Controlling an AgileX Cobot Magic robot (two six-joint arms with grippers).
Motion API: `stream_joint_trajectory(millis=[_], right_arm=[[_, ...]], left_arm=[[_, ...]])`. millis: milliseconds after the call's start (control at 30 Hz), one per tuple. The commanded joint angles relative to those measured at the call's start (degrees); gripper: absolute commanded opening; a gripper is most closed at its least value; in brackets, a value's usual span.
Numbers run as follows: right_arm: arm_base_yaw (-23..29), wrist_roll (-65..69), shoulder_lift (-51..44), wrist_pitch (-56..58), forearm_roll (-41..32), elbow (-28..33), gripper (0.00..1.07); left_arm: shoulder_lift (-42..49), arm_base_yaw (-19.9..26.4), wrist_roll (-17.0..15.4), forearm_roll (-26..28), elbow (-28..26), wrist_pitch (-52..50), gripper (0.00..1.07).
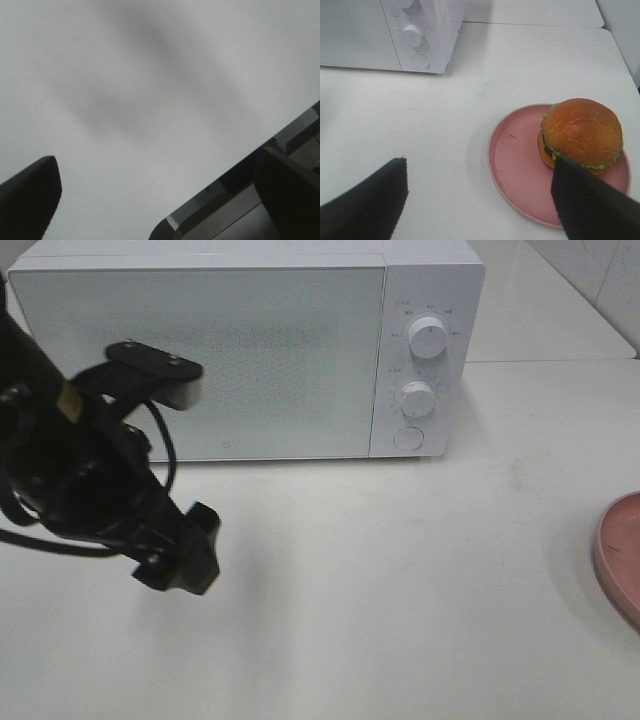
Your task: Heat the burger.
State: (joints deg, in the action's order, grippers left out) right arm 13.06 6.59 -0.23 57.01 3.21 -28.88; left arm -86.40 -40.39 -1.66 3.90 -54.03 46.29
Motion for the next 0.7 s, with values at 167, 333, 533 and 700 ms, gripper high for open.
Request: stream_joint_trajectory(millis=[167, 333, 533, 700], right_arm=[[-0.4, -0.9, -1.8, 0.1, 0.1, 0.2, 0.76], [-0.4, -0.9, -1.8, 0.1, 0.1, 0.2, 0.76], [-0.4, -0.9, -1.8, 0.1, 0.1, 0.2, 0.76], [-0.4, -0.9, -1.8, 0.1, 0.1, 0.2, 0.76]], left_arm=[[5.3, 14.8, 2.5, -0.8, 0.1, 10.1, 0.98], [8.6, 27.7, 2.9, -0.8, 0.1, 18.5, 0.98], [13.6, 35.8, 2.5, 0.0, 0.9, 20.8, 0.98], [20.2, 36.9, 2.5, -0.6, 4.9, 20.8, 0.98]])
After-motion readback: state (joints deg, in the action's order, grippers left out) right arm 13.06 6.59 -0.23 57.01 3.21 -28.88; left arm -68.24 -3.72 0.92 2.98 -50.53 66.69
